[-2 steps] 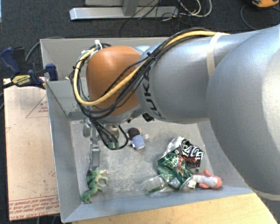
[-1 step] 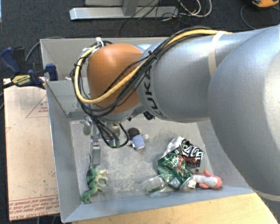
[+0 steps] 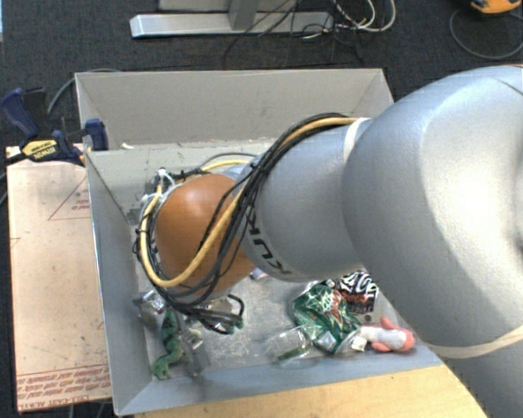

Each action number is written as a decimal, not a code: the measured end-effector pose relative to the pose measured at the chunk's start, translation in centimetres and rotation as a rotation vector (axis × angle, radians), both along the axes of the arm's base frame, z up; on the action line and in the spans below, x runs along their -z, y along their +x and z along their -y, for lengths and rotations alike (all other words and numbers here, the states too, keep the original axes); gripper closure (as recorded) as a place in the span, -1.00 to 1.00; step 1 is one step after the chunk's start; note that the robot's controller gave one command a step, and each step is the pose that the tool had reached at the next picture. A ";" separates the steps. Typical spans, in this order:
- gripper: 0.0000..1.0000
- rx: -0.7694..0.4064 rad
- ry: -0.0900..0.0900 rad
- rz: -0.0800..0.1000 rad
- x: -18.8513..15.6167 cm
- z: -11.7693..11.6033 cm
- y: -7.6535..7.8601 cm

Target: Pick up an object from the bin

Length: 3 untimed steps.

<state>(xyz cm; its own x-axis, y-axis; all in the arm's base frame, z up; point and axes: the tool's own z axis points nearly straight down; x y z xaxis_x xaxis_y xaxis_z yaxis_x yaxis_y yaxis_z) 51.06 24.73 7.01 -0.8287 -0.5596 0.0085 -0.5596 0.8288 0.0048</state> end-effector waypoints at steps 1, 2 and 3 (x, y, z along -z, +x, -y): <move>-1.00 -0.010 0.004 0.011 -4.7 0.0 -0.9; -1.00 -0.421 0.006 -0.001 -2.9 0.8 -1.8; -1.00 -0.455 0.000 0.008 0.0 0.3 1.1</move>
Offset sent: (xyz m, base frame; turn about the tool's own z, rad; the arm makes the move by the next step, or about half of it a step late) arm -0.0178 -0.0085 0.0299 -0.4254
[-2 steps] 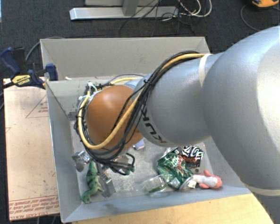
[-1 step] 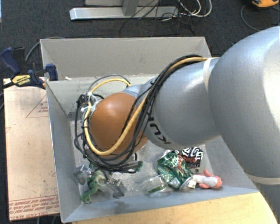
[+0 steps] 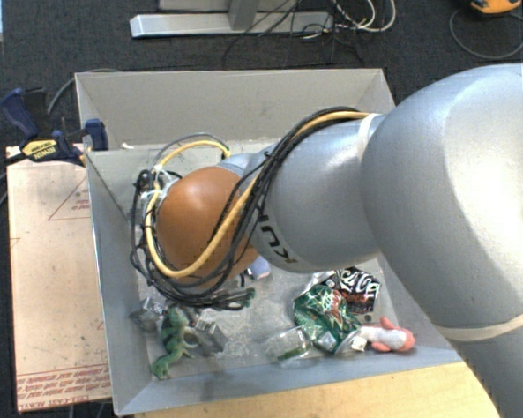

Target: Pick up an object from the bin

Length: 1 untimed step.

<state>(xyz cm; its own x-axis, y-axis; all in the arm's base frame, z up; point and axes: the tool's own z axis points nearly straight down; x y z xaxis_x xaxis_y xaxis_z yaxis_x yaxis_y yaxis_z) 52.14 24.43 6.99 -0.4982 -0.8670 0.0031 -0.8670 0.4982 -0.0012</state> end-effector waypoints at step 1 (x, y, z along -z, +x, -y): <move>1.00 -0.406 0.010 -0.010 0.0 -0.6 -0.1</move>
Offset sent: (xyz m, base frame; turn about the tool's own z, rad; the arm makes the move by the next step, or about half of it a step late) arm 0.0000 0.0000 0.0000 0.0000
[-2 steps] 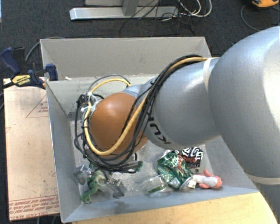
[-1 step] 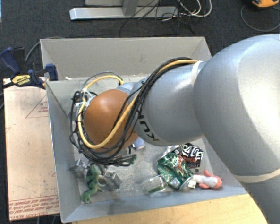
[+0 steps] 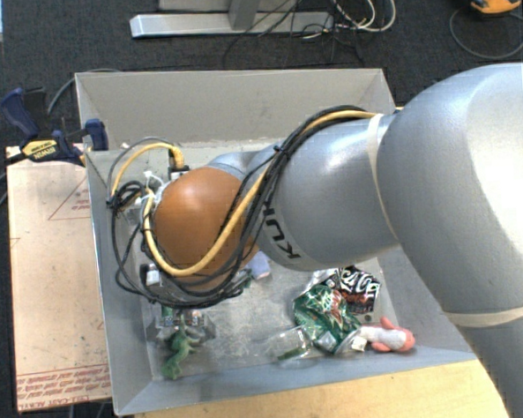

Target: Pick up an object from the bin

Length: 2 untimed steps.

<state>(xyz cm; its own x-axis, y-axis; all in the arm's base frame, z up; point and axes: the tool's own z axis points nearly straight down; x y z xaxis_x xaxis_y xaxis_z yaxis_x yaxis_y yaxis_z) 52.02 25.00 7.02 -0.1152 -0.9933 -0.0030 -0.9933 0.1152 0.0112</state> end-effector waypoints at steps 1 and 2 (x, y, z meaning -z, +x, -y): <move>1.00 0.000 0.000 0.000 0.0 0.0 0.0; 1.00 0.000 -0.002 -0.006 -0.7 0.1 -0.2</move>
Offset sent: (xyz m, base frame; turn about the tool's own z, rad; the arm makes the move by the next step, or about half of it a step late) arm 0.0000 0.0000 0.0603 0.0000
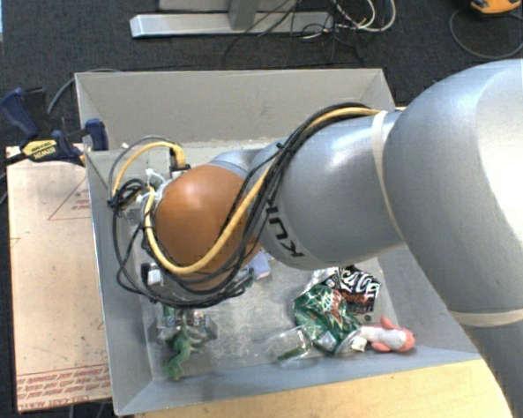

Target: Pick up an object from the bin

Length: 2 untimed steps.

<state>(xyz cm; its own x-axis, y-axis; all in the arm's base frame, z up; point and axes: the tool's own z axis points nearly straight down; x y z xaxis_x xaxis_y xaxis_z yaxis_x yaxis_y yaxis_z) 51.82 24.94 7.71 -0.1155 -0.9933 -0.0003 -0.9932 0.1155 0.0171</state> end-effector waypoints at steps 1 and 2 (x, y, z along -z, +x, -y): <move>1.00 0.001 0.001 0.002 -1.7 0.0 0.0; 1.00 0.002 0.001 0.001 -3.3 -0.1 0.0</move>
Offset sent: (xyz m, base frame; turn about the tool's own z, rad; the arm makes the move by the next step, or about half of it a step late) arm 0.0000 0.0001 0.0835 0.0000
